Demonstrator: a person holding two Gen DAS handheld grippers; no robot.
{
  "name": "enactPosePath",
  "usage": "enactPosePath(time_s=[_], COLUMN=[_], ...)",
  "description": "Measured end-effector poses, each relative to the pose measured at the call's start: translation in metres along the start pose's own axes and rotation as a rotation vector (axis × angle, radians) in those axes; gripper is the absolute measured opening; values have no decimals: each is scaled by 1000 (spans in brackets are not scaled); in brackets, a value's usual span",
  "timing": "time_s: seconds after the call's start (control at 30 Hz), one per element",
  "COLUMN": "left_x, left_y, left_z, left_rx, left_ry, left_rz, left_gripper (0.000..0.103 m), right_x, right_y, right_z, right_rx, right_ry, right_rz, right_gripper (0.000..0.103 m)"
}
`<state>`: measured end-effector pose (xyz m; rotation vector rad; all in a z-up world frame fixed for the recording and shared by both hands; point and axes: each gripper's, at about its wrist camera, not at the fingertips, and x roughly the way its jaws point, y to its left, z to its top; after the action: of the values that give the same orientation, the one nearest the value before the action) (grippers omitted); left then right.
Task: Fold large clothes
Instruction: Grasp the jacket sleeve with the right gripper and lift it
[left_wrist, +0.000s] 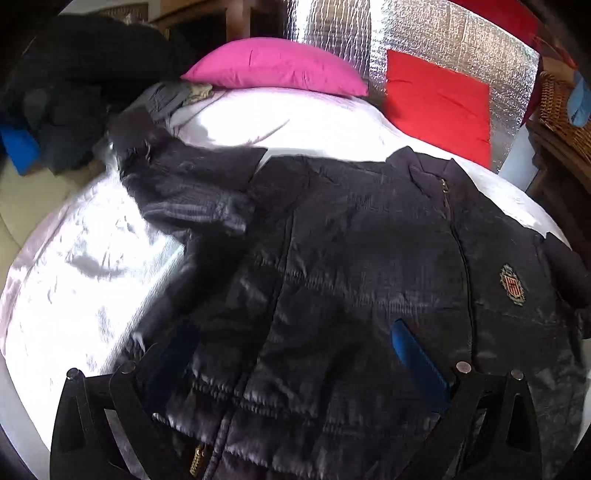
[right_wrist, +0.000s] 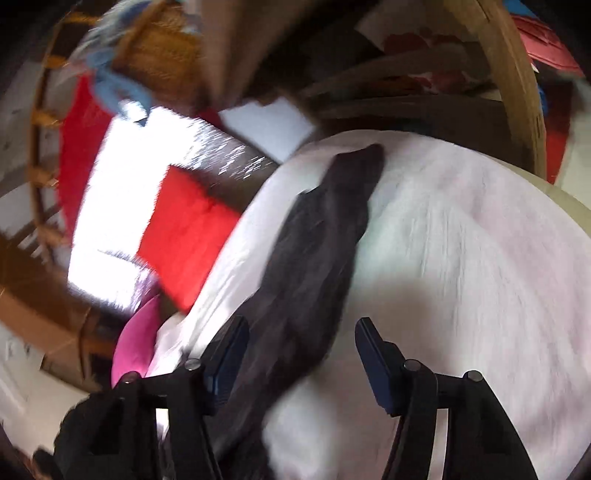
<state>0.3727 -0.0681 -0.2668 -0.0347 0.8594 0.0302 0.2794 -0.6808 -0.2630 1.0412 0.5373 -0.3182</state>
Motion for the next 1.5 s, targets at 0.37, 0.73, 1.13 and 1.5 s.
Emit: enactPosePath(time_s=[0.37,0.73,1.13,1.5], left_x=[1,-20,-57,-55], left_y=[-9,19,98,136], left_z=[15,24,20,20], left_rx=[88,9,-58,-187], left_ry=[-100,-152,-216,-163], left_rz=[73,98,158,96], left_gripper=[103,103,103,103], right_x=[99,-10,-56,20], right_y=[-23,104,303,340], right_z=[64,25,-148,-273], right_rx=[51,-158,-438,-397], right_ry=[-62,-251,-52,434], right_rz=[-125,110,296,445], right_gripper=[19,11,14,79])
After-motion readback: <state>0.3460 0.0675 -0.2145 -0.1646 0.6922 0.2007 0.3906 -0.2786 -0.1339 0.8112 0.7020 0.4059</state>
